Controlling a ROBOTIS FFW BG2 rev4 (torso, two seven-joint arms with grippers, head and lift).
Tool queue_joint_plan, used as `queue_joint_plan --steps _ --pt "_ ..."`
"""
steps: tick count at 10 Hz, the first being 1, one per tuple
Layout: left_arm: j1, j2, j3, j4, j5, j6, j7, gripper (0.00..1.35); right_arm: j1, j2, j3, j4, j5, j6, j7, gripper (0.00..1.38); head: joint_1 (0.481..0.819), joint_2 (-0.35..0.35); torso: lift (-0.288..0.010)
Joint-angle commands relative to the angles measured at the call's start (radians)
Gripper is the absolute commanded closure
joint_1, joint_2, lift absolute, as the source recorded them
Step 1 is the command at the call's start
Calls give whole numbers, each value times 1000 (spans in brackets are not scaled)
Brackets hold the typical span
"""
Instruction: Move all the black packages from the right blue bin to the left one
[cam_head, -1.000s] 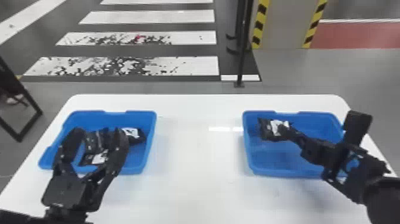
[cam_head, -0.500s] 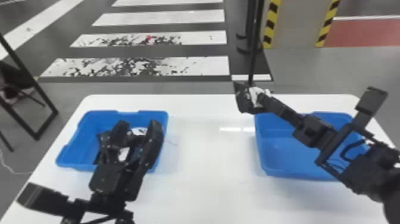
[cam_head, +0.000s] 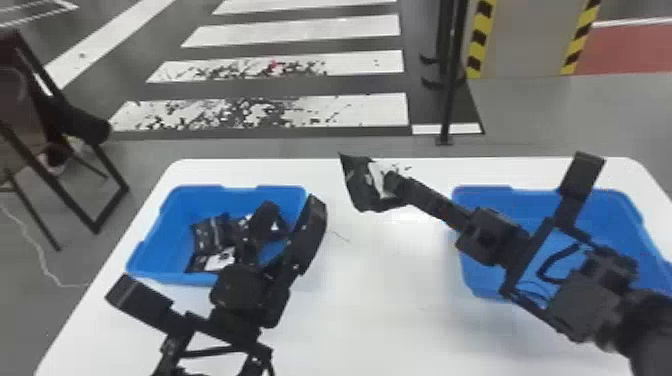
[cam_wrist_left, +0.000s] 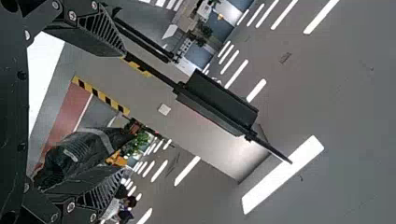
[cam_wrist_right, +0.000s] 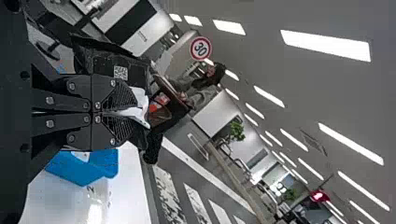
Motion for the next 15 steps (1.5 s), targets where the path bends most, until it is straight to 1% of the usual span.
queue_joint_plan --steps 1,3,4,7,9,10,11,12,13,14,15 --pt "-5 2 -3 -1 -18 13 0 179 -18 -4 68 17 -28 2 0 1210 695 176 -140" --pt "-8 3 -9 -1 -26 -9 0 179 -25 -7 88 17 -30 2 2 1210 695 222 -140" --pt "-13 6 -15 -1 -28 -4 0 183 -30 -7 90 17 -32 2 2 1210 695 232 -140" --pt "-20 18 -47 -1 -48 13 -2 179 -55 -6 150 37 -64 2 3 1210 695 236 -140" --pt "-30 20 -49 -1 -74 18 -2 191 -57 -7 158 42 -70 2 5 1210 695 243 -140" --pt "-27 20 -45 -1 -78 27 -2 391 -57 -7 158 42 -72 0 6 1210 695 243 -140" --pt "-27 22 -47 -1 -46 84 5 780 -57 -7 158 37 -72 -3 6 1210 695 242 -140" --pt "-25 22 -45 -1 -28 128 6 825 -57 -7 158 37 -70 -3 8 1210 695 240 -140" --pt "-20 22 -41 -1 -46 123 9 1042 -57 -7 158 37 -70 -3 9 1210 695 236 -140" --pt "-8 22 -35 -18 -50 123 32 1220 -57 -9 158 37 -70 -3 11 1210 695 231 -140" --pt "5 18 -29 -33 -58 116 46 1220 -57 -9 158 37 -70 -3 12 1210 695 234 -140"
